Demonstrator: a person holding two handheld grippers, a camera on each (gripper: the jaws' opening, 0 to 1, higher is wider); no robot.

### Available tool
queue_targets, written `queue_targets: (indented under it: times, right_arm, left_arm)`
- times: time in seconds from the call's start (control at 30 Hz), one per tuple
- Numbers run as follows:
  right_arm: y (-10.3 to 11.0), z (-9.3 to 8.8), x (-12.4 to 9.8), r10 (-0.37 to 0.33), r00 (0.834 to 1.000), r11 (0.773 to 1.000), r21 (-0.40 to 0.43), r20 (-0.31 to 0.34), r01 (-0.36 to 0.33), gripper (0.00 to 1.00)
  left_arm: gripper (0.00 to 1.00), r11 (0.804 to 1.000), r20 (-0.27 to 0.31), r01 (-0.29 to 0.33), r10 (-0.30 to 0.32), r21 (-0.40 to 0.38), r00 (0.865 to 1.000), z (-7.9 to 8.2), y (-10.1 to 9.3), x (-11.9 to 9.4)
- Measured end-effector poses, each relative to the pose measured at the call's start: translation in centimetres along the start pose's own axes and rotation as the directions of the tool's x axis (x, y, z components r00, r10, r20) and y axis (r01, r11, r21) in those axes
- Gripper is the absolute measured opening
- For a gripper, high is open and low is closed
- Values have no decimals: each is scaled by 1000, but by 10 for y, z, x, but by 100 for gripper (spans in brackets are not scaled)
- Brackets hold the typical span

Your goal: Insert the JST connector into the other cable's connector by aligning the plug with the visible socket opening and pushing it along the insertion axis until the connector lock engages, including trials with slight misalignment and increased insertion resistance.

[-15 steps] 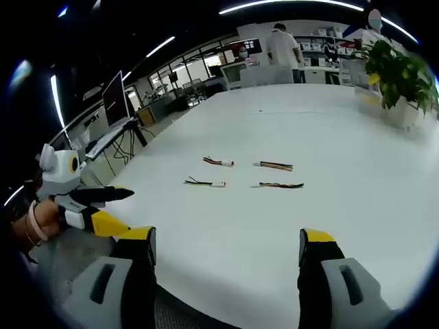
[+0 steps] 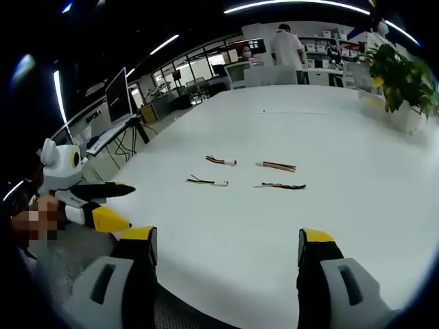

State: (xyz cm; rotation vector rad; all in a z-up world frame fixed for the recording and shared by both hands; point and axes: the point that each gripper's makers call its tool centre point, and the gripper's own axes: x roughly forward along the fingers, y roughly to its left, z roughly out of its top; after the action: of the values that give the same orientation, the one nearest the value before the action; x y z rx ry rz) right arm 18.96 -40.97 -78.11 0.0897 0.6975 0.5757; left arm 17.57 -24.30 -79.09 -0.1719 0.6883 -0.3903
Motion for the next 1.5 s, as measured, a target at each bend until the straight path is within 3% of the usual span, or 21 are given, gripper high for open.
queue_targets:
  times: [1.5]
  right_arm:
    - [3, -6, 1, 12, 1000, 1000, -3, -25, -12, 81]
  left_arm:
    - [99, 1000, -14, 8, -8, -8, 1000, -3, -1, 1]
